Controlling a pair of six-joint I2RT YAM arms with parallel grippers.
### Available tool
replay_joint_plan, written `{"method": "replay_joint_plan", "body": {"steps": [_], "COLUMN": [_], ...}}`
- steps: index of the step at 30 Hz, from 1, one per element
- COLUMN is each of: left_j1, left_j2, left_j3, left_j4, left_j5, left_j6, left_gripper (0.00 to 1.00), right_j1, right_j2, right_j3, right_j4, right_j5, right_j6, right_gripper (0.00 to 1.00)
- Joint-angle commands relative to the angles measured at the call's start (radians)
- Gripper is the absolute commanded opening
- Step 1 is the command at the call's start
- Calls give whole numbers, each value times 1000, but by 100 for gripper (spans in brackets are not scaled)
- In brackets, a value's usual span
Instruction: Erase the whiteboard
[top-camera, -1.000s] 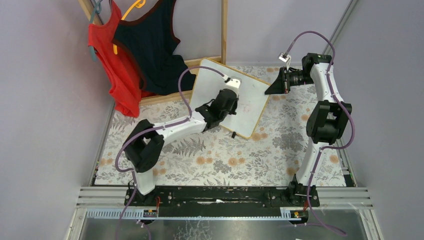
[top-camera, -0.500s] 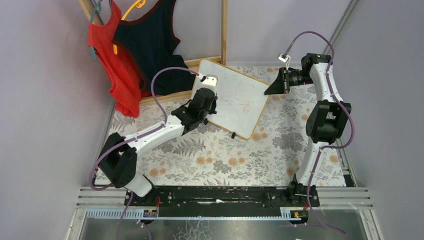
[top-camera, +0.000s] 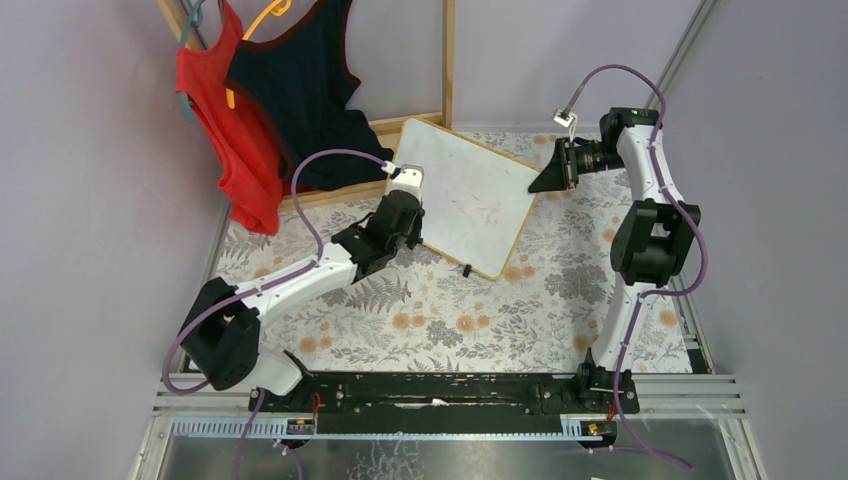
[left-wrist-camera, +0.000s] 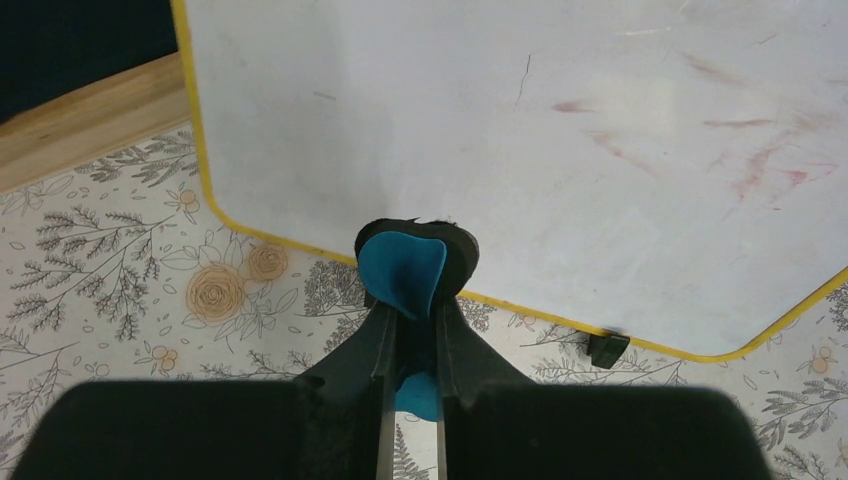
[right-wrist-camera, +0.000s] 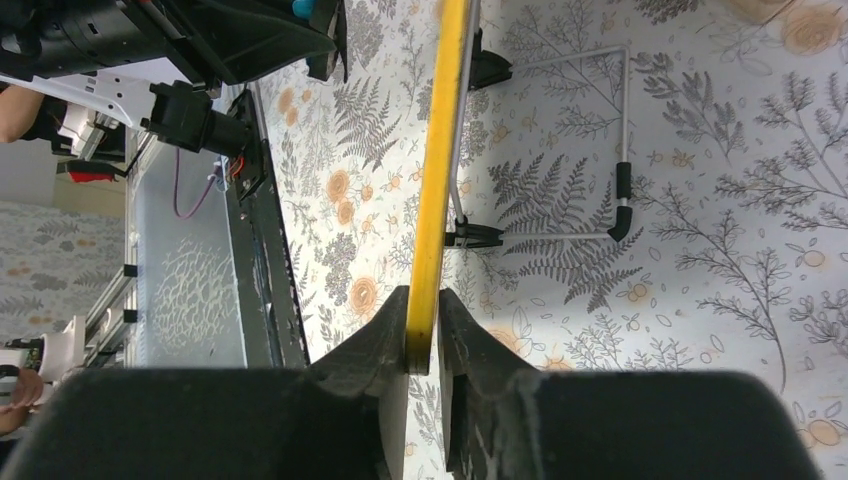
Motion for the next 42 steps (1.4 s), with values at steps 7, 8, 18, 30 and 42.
{"method": "replay_joint_plan", "body": {"steps": [7, 8, 18, 30, 42], "left_j1": [0, 1, 1, 0, 46], "left_j2": [-68, -70, -115, -199, -293], "left_j3": [-71, -77, -108, -128, -154], "left_j4": [29, 30, 18, -29, -114], "left_j5": [-12, -13, -33, -74, -114], "left_j6": [-31, -33, -39, -40, -80], "left_gripper": [0, 0, 0, 0, 1], "right_j1": [35, 35, 32, -79, -233], "right_j2": [10, 9, -52, -184, -584], "right_j3": [26, 31, 54, 22, -406], "right_j4": [-61, -65, -54, 33, 426], "right_j5": [56, 54, 80, 96, 377], "right_j6": [-2, -1, 35, 169, 428], "right_gripper": [44, 45, 56, 64, 65]}}
